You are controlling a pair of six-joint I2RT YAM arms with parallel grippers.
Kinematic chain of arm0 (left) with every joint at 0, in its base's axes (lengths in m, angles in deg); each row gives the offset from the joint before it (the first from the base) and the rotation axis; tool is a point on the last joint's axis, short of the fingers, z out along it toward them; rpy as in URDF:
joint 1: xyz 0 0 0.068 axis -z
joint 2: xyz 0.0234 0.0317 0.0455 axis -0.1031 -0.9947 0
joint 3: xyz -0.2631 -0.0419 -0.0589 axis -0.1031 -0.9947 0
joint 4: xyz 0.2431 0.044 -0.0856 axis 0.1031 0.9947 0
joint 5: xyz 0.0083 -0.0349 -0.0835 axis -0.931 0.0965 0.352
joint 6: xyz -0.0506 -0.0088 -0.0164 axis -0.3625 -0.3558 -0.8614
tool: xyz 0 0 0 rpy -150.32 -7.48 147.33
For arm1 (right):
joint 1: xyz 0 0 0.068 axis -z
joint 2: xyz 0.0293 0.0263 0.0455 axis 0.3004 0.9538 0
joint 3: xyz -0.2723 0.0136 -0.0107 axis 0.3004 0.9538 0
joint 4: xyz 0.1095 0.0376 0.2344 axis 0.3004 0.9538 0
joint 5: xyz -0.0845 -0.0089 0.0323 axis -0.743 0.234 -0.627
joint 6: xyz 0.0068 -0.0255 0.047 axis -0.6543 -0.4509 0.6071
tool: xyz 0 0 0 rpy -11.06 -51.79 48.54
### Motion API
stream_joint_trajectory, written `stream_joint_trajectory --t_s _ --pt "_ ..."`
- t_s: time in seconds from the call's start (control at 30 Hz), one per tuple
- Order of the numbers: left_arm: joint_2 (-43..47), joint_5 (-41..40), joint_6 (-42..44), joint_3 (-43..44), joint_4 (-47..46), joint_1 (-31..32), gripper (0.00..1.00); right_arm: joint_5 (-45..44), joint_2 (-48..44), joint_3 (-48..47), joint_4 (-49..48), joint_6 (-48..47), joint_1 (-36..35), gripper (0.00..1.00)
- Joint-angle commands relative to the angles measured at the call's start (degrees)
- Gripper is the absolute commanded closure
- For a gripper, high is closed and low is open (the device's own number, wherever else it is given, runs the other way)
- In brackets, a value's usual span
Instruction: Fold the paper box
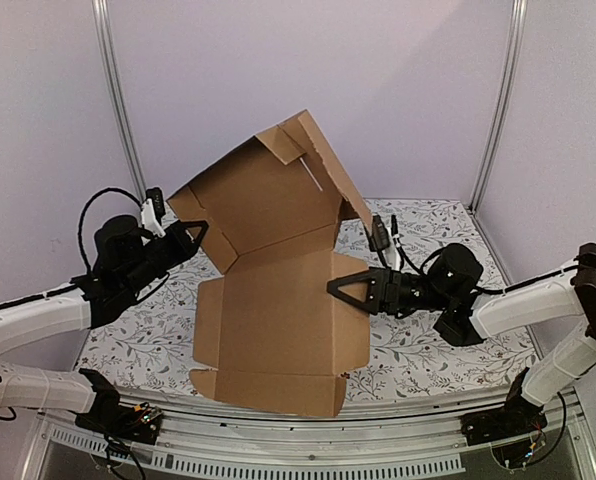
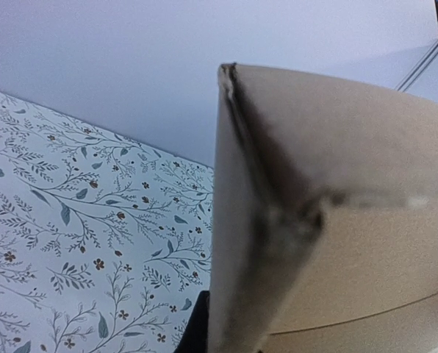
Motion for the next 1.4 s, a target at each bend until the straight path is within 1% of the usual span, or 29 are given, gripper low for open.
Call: stream_joint_trajectory --t_s 0.0,0.13,0.17,0.27,0.33,0.57,0.63,0.73,0.87,1.07,1.37 --pt "2.0 6.5 0.0 -0.1 -2.5 -0.9 1.00 -5.1 -4.9 2.2 13.7 -8.3 1.1 0.41" --pt "2.9 6.9 0.0 -0.8 -2.4 -1.7 1.00 -6.7 -10.7 3.7 21.9 -13.4 2.1 0.34" --pt "3.1 7.0 0.1 -0.9 -2.3 -1.9 1.00 -7.1 -12.5 3.7 24.7 -14.9 2.3 0.31" --pt "3.4 7.2 0.2 -1.3 -2.2 -2.3 1.00 -8.1 -18.2 3.0 34.5 -20.5 2.3 0.27" --pt "3.8 7.4 0.5 -1.5 -1.9 -2.6 1.00 -8.4 -23.1 1.7 42.0 -24.7 2.3 0.26" --pt "4.7 7.0 2.4 -1.4 -0.1 -3.0 1.00 -10.3 -34.7 -5.4 67.4 -37.7 2.4 0.24" --pt "5.0 6.9 3.3 -1.2 0.5 -3.0 1.00 -11.4 -36.4 -8.2 73.7 -41.1 2.3 0.24" --pt "5.5 7.1 4.9 -1.2 1.3 -3.0 1.00 -12.5 -38.0 -12.8 80.1 -46.0 2.3 0.25" --pt "6.1 7.8 7.1 -1.7 2.0 -3.0 1.00 -13.5 -38.4 -17.5 84.1 -50.2 2.4 0.33" --pt "5.3 9.4 10.0 -1.7 3.8 -3.0 1.00 -10.6 -34.7 -24.0 85.6 -53.1 2.4 0.39" --pt "2.9 12.1 10.8 -1.5 4.5 -3.0 1.00 -10.8 -27.4 -30.2 85.6 -55.9 2.3 0.43"
